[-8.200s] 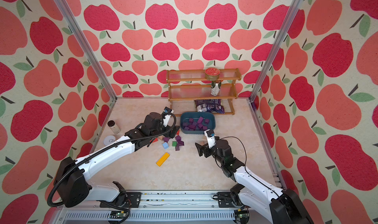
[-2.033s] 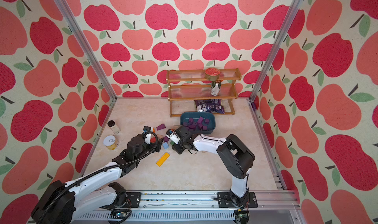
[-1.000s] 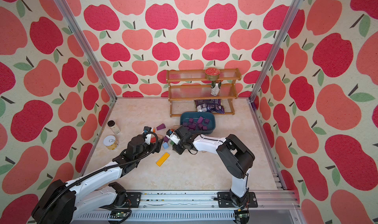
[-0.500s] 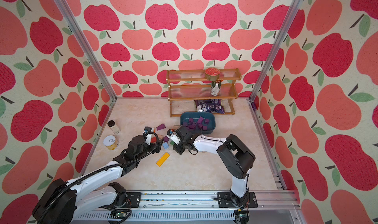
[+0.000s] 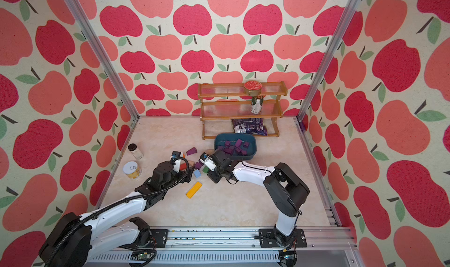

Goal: Pick purple bricks into the storage bin
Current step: Pick up the building block from the center of the board, then place the building block in the storage box.

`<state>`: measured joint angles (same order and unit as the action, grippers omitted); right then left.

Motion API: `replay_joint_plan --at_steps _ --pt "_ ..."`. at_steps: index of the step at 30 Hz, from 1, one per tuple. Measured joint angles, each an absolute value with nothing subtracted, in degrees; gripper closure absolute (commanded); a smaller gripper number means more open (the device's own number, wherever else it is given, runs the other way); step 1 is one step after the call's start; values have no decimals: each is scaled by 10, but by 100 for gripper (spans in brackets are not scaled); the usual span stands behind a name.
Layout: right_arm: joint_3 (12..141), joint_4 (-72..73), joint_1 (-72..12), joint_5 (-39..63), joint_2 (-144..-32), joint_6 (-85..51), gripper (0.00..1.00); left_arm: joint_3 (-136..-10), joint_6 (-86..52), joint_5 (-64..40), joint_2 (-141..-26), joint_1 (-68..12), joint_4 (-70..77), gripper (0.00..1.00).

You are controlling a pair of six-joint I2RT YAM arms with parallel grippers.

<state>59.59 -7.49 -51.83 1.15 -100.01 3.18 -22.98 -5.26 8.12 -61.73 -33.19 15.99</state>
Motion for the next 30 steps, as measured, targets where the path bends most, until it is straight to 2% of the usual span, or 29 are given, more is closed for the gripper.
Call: replay_joint_plan --at_steps 17,30 --pt "602 -91 -468 -8 -933 32 83 -234 -53 81 -639 -331 156 1" --pt "680 -92 -392 -15 -939 32 83 -236 -57 79 -639 -331 154 1"
